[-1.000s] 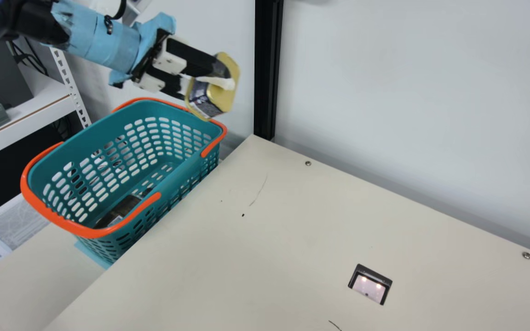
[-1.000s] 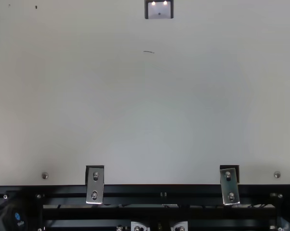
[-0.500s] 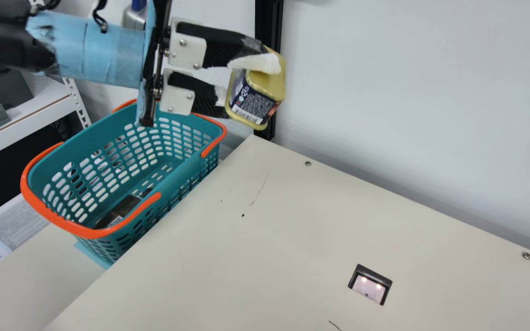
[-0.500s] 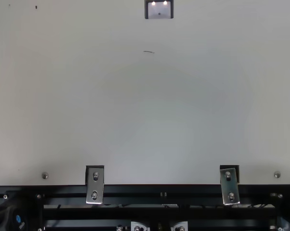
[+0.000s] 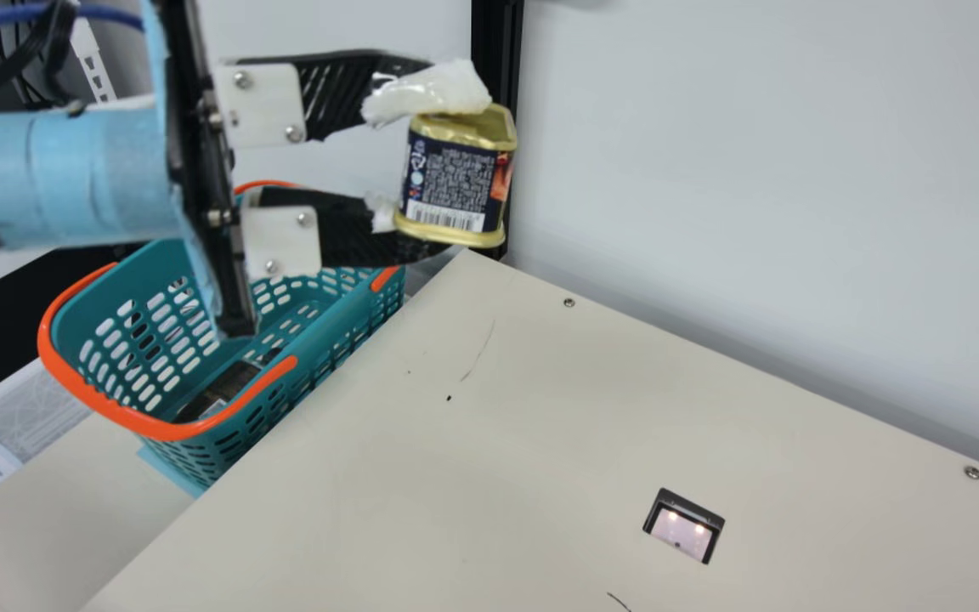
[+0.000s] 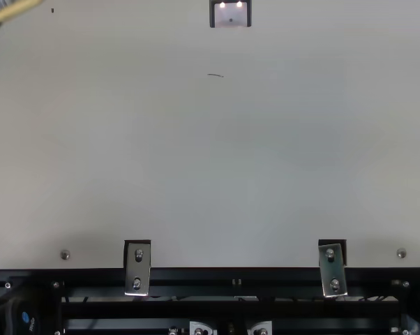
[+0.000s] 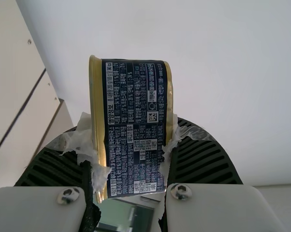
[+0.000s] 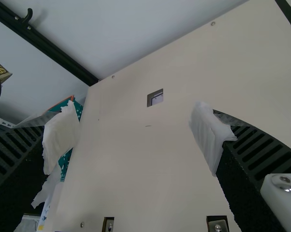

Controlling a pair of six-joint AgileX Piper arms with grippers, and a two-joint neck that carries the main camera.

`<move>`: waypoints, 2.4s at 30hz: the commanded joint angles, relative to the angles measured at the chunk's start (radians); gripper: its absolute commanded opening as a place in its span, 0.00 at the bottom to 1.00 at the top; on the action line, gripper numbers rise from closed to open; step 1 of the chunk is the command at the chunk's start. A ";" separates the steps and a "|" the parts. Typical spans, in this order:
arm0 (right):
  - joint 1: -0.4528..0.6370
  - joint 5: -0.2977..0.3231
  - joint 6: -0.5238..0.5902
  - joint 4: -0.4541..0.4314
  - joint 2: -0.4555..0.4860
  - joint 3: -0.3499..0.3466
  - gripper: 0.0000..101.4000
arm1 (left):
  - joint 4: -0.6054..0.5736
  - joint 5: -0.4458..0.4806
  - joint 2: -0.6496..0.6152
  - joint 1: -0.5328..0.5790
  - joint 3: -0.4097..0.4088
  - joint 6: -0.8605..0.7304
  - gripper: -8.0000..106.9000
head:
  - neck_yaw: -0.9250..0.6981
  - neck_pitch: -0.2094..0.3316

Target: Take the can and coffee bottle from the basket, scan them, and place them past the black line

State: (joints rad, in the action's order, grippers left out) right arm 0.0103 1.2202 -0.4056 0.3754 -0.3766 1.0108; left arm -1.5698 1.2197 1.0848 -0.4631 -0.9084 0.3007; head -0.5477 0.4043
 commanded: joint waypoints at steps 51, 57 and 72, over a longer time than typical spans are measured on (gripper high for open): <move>0.000 0.000 0.000 0.000 0.000 0.000 1.00 | -0.171 0.001 -0.261 0.042 0.226 0.268 0.16 | -0.014 0.032; 0.000 0.000 0.000 0.000 0.000 0.000 1.00 | -0.173 0.001 -0.261 0.042 0.226 0.268 0.16 | -0.014 0.032; 0.000 0.000 0.000 0.000 0.000 0.000 1.00 | -0.175 -0.040 -0.270 0.095 0.201 0.309 0.16 | -0.014 0.032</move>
State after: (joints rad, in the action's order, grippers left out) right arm 0.0103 1.2202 -0.4056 0.3754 -0.3766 1.0108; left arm -1.7457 1.1932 0.8167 -0.3834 -0.6994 0.5895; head -0.5477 0.4043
